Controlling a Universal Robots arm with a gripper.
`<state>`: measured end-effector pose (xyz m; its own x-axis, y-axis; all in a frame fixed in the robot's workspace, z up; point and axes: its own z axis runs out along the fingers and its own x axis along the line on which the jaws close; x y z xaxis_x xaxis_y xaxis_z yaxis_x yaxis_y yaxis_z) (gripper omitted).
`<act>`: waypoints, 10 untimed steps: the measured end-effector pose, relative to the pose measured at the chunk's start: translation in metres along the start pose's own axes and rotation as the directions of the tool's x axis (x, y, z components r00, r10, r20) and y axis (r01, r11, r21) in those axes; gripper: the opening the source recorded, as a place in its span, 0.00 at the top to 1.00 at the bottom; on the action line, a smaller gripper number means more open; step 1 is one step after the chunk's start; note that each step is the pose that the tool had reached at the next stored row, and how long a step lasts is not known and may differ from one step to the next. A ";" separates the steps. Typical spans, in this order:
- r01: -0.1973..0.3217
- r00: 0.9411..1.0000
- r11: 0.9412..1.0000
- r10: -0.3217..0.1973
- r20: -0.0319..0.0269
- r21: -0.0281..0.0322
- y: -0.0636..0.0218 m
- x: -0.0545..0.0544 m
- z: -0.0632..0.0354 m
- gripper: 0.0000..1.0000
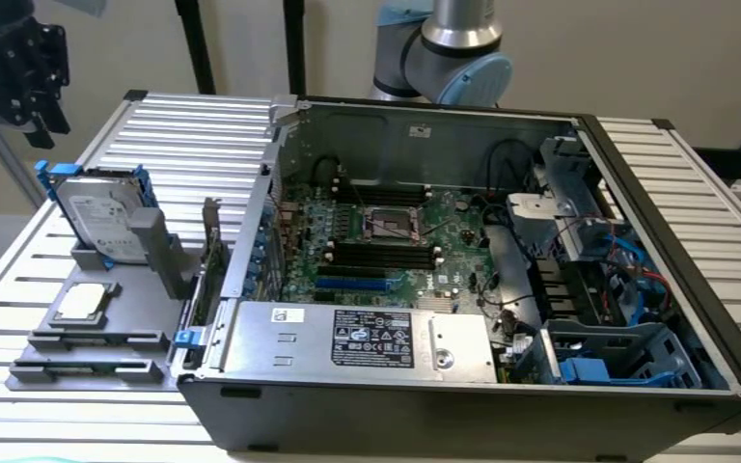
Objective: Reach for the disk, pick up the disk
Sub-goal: 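Pick up the disk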
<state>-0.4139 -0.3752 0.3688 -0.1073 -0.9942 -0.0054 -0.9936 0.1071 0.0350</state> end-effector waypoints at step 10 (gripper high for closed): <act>0.071 0.997 0.997 -0.071 -0.002 0.003 -0.0003 -0.001 0.0116 0.46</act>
<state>-0.4139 -0.3742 0.3572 -0.0361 -0.9993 -0.0056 -0.9989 0.0359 0.0311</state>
